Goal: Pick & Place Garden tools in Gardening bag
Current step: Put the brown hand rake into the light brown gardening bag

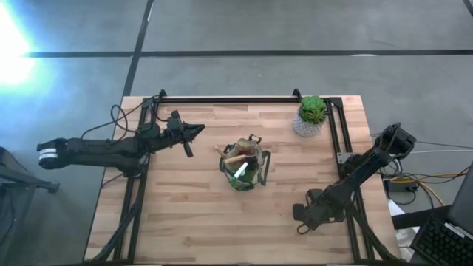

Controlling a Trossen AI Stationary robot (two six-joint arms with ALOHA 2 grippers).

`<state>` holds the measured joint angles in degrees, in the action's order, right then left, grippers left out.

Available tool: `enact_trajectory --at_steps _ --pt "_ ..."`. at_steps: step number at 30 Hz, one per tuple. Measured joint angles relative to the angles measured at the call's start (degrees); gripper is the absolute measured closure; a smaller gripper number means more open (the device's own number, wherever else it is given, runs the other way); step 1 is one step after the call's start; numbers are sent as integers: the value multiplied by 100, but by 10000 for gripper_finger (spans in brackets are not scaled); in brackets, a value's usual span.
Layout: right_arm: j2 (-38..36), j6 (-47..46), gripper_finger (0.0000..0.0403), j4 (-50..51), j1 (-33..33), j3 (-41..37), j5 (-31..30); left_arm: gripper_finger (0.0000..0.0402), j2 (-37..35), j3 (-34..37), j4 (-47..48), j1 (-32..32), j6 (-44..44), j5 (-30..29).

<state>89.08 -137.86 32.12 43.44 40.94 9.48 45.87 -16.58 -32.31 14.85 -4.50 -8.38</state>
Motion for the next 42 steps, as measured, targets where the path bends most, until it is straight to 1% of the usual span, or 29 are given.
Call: enact_trajectory --at_steps 11,19,23,42 --pt "-157 24 302 146 9 -19 -177 387 0 0 1 2 -1 0" --pt "-170 24 244 266 4 -23 -199 387 0 0 -1 2 0 0" --pt "-170 26 227 394 4 -21 -199 387 0 0 -1 2 -1 0" --pt "-173 133 243 544 -211 -65 -522 387 2 0 0 2 -1 0"
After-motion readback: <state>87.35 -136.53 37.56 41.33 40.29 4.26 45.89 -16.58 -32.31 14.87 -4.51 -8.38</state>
